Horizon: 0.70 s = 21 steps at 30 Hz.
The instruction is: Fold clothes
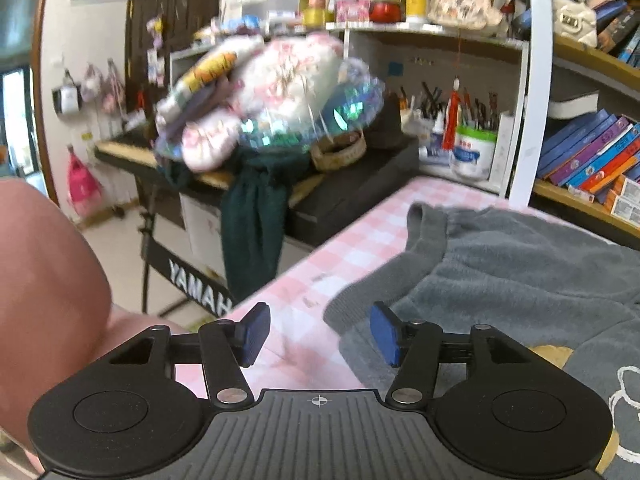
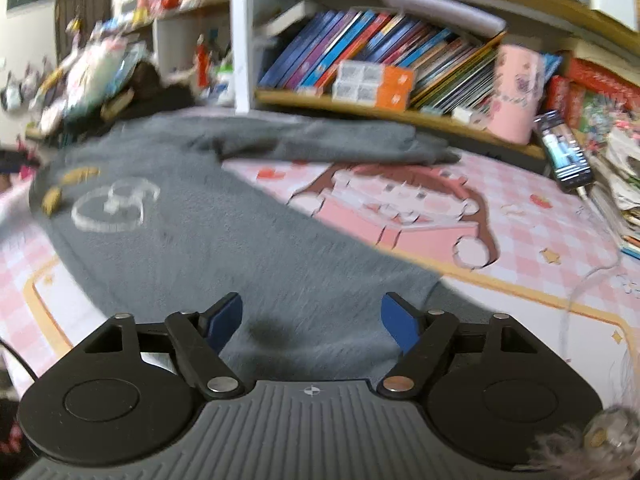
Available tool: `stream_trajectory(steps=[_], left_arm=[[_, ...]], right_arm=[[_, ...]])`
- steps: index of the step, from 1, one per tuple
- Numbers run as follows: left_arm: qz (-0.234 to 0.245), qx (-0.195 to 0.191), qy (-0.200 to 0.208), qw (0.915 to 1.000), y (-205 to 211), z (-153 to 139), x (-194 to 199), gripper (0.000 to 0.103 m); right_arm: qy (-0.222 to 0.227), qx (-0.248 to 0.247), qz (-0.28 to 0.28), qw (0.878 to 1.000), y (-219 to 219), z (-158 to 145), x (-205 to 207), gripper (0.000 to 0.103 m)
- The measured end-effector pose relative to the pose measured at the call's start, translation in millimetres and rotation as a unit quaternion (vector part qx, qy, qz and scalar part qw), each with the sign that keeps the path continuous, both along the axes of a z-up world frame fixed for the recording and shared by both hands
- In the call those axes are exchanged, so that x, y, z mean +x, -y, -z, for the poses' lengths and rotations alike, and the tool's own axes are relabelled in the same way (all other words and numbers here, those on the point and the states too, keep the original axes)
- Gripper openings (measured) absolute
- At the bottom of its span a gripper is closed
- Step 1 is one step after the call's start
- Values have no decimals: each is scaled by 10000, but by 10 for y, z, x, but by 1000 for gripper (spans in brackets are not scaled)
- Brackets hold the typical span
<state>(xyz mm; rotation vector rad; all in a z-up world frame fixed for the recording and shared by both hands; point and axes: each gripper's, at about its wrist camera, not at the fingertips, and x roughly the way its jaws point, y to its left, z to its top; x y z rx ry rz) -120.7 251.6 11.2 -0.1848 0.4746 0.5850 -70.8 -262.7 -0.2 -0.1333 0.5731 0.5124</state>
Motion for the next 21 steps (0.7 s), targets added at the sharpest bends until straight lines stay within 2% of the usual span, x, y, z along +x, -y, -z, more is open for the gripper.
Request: stream_trajectory(steps=[1, 3, 6, 9, 10, 12, 17, 21], left_arm=[[107, -39, 105, 9999, 23, -26, -26, 55], [404, -240, 275, 9985, 65, -51, -45, 54], [763, -415, 283, 9958, 133, -18, 18, 48], [916, -419, 139, 9948, 197, 47, 104, 44], [926, -435, 104, 9947, 213, 73, 116, 44], [959, -478, 77, 9942, 231, 103, 127, 44], [998, -544, -20, 9935, 222, 165, 123, 44], [1043, -592, -19, 9928, 227, 176, 114, 44]], right_arm=[[12, 69, 71, 10000, 53, -36, -4, 52], [-11, 94, 247, 9997, 144, -79, -2, 30], [-141, -34, 316, 9994, 206, -38, -15, 18], [-205, -169, 312, 9992, 225, 16, -39, 13], [-188, -247, 351, 9989, 228, 28, -37, 7], [-128, -417, 544, 9976, 246, 44, 3, 3], [-102, -447, 629, 9970, 269, 65, 33, 3], [60, -735, 700, 9948, 218, 88, 39, 1]])
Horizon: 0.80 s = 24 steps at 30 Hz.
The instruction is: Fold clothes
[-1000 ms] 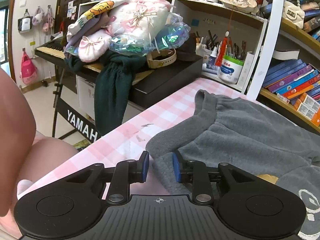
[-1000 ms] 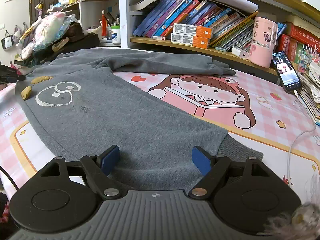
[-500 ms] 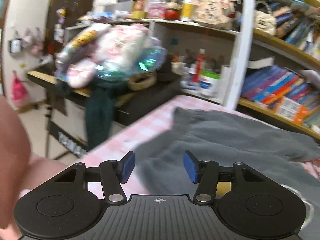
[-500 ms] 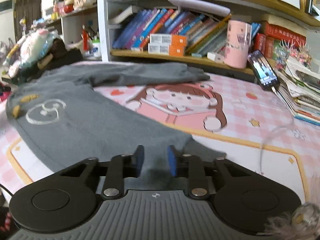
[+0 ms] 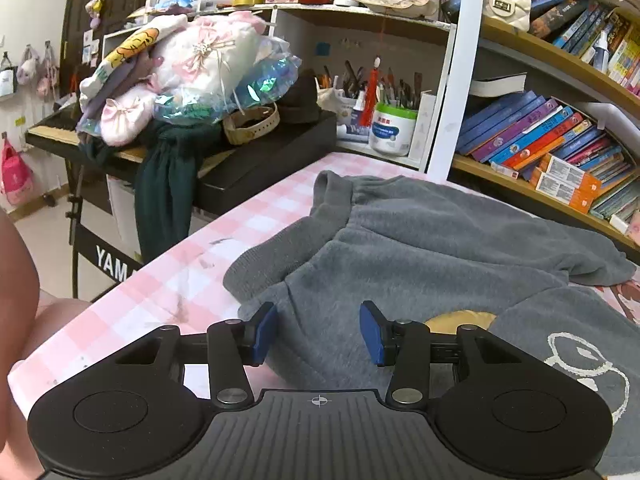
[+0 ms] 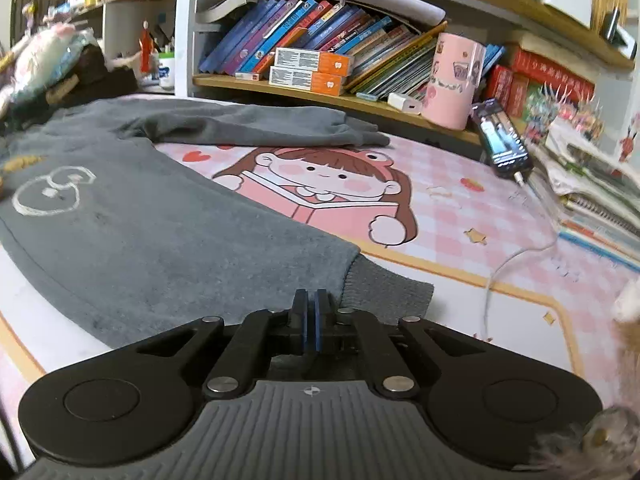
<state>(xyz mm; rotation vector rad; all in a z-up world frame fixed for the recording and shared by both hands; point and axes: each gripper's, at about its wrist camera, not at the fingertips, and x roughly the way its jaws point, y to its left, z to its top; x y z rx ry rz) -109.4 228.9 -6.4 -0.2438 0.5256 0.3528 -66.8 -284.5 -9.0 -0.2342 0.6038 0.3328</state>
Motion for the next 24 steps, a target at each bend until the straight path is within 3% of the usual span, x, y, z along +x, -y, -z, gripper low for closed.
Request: stream_trajectory(steps=[6, 10, 13, 17, 24], left_arm=[[20, -21, 9, 10000, 4, -1, 2, 44], [8, -22, 21, 10000, 4, -13, 1, 44], [-31, -90, 45, 9999, -14, -8, 9, 44], [-145, -260, 14, 9996, -104, 36, 15, 27], [-277, -135, -76, 9995, -145, 49, 19, 23]], right_arm=[[70, -8, 23, 10000, -10, -14, -3, 1], [20, 514, -197, 9985, 53, -140, -59, 3], [-28, 496, -389, 9980, -2, -175, -109, 3], [-242, 447, -488, 9975, -57, -93, -105, 3], [-275, 352, -441, 9980, -104, -8, -67, 5]])
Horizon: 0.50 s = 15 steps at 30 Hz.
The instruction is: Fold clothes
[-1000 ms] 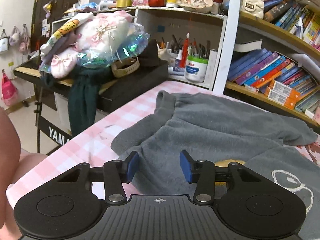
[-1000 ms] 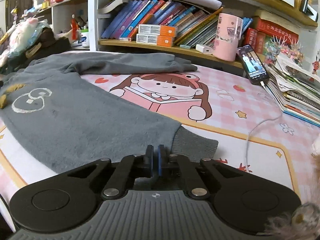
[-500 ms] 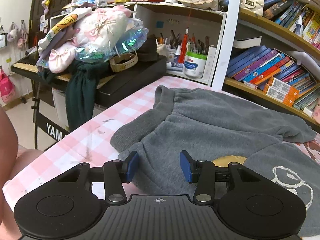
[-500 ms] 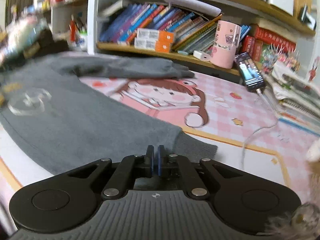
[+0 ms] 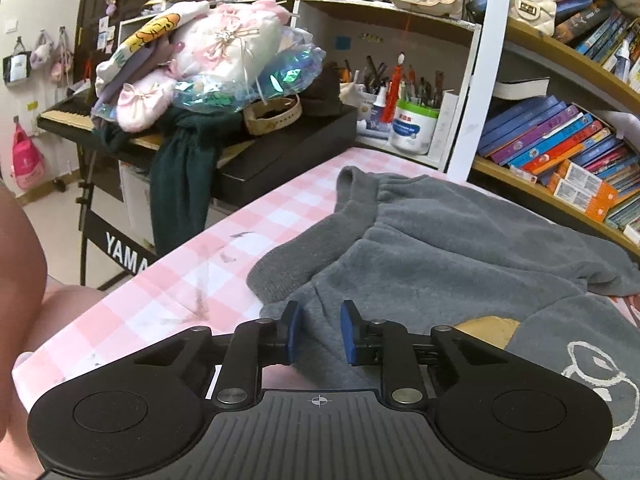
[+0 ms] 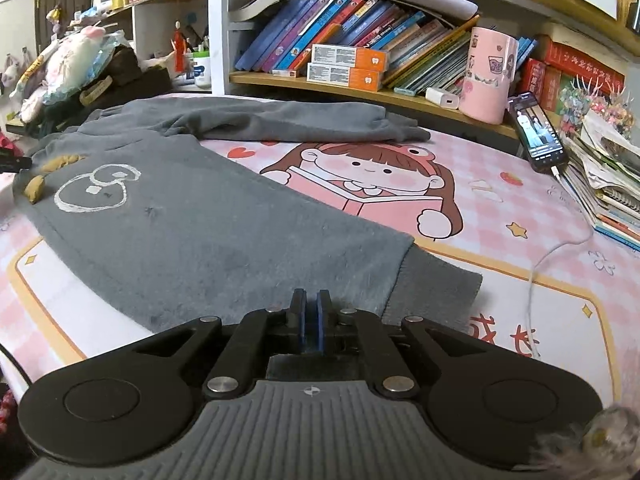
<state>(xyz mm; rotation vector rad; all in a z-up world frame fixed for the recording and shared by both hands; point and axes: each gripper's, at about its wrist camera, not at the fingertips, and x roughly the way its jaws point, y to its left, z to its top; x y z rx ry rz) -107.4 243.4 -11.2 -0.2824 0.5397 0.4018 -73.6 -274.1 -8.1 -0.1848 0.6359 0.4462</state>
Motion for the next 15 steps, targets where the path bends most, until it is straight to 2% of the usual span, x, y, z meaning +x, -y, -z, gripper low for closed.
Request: stream_trajectory(steps=[4, 11, 15], left_arm=[[-25, 99, -48, 9999, 36, -7, 15, 23], [87, 177, 20, 9998, 127, -81, -12, 24], [240, 235, 153, 9993, 219, -161, -22, 29]], right_arm=[[193, -303, 204, 9991, 23, 11, 5, 5], [185, -178, 161, 9995, 90, -37, -6, 6], [214, -74, 58, 9997, 72, -75, -36, 6]])
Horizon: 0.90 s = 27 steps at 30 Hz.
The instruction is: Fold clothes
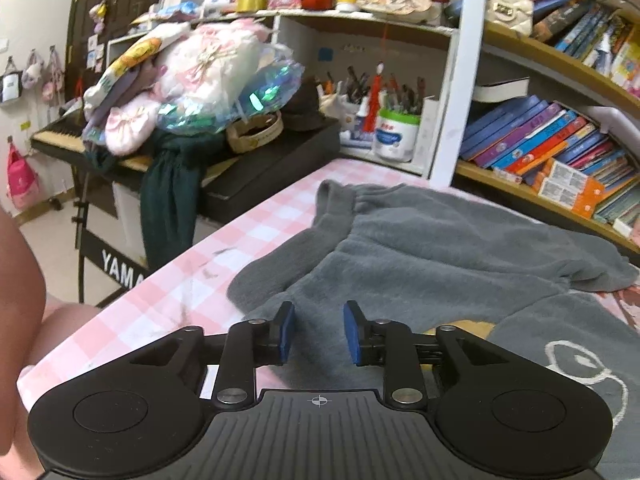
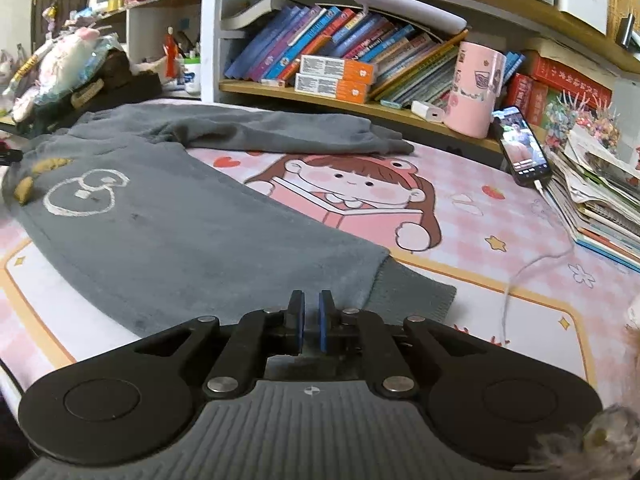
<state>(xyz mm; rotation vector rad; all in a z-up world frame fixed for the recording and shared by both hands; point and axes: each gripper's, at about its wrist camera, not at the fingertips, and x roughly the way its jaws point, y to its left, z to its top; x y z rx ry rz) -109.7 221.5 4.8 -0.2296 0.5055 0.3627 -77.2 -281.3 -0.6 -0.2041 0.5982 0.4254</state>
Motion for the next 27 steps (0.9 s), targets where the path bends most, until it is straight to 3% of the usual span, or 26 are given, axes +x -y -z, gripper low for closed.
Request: stream_trajectory(steps=[7, 12, 16, 21, 27], left_arm=[[360, 32, 161, 9992, 210, -63, 13, 30], [513, 77, 149, 9985, 325, -44, 20, 49], [650, 128, 156, 9977, 392, -47, -1, 52], [756, 173, 213, 9968, 444, -65, -18, 67], [857, 189, 233, 9959, 482, -60, -23, 71]], right_arm=[[41, 49, -19, 10000, -16, -32, -41, 12], [85, 56, -26, 9999, -25, -58, -77, 22], [140, 56, -54, 9999, -44, -88, -106, 30], [171, 99, -130, 9997, -75, -122, -128, 39], [149, 81, -194, 9997, -118, -134, -133, 41]])
